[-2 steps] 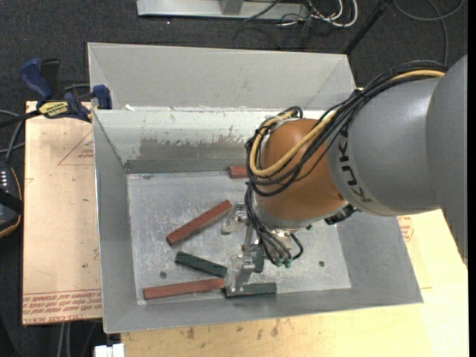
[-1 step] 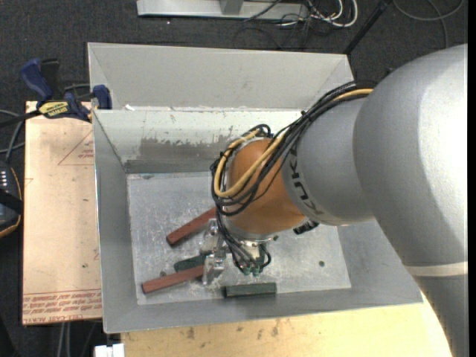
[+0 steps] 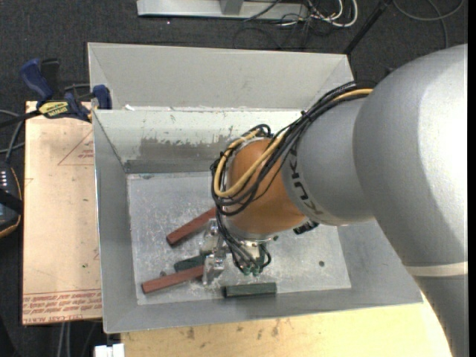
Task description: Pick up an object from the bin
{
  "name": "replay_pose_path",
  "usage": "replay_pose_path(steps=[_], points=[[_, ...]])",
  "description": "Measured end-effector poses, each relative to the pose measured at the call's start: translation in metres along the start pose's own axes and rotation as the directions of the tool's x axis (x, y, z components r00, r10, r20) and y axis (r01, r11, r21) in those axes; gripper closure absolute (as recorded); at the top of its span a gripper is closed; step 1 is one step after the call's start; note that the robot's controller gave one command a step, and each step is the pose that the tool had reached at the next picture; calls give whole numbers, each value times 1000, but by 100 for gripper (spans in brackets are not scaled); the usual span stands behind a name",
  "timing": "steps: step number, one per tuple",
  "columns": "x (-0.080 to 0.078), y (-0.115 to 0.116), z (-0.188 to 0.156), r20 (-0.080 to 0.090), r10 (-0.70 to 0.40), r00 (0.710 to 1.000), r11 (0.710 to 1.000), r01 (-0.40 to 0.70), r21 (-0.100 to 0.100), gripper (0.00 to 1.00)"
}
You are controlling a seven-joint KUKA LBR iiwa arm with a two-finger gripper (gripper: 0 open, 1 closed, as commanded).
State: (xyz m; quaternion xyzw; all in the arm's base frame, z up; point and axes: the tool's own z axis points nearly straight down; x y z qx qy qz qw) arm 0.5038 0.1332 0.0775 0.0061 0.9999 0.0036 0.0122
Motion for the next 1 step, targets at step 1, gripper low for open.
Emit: replay_pose_path(steps=[1], points=[[7, -26, -155, -22, -75, 997, 997, 75, 5, 100]])
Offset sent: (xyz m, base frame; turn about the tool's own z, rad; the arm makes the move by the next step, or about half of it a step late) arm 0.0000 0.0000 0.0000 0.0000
